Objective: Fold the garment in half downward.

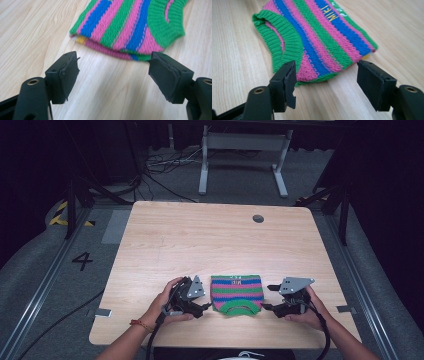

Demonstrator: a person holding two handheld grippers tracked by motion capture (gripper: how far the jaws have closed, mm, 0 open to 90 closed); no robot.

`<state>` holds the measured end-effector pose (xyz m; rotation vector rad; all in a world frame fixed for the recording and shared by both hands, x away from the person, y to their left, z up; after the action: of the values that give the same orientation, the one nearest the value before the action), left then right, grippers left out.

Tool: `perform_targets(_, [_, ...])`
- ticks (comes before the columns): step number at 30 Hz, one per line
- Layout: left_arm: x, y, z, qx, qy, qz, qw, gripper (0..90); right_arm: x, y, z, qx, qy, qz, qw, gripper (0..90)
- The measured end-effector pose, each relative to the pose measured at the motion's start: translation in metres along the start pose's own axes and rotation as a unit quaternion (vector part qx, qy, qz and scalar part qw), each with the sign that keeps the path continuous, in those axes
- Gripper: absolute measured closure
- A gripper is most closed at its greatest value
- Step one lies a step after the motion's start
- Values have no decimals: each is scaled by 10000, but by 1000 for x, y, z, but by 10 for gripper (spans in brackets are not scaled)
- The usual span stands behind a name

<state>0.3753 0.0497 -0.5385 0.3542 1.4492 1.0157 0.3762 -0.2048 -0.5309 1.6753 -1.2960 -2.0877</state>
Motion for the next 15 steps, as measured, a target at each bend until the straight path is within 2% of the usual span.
perform_targets(4, [9, 8, 3, -74, 68, -8, 9999, 238, -1, 10, -5, 128, -27, -48, 9999, 316])
perform_targets(10, [14, 21, 17, -289, 141, -13, 9995, 206, 9, 21, -11, 291, -50, -22, 9996, 307])
perform_targets(15, [21, 30, 22, -305, 112, 34, 9995, 210, 20, 29, -17, 419, -63, 41, 9991, 299])
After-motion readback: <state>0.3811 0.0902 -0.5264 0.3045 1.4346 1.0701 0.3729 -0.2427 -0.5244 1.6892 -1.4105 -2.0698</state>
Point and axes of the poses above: each handheld gripper's, and its own axes: y roughly backward along the jaws, x roughly out of its underside, z roughly to its left, the point moved 9 cm from there along -y, roughly forward along the jaws, and after that the axes turned 4 degrees about -y, right-handed, at the moved point
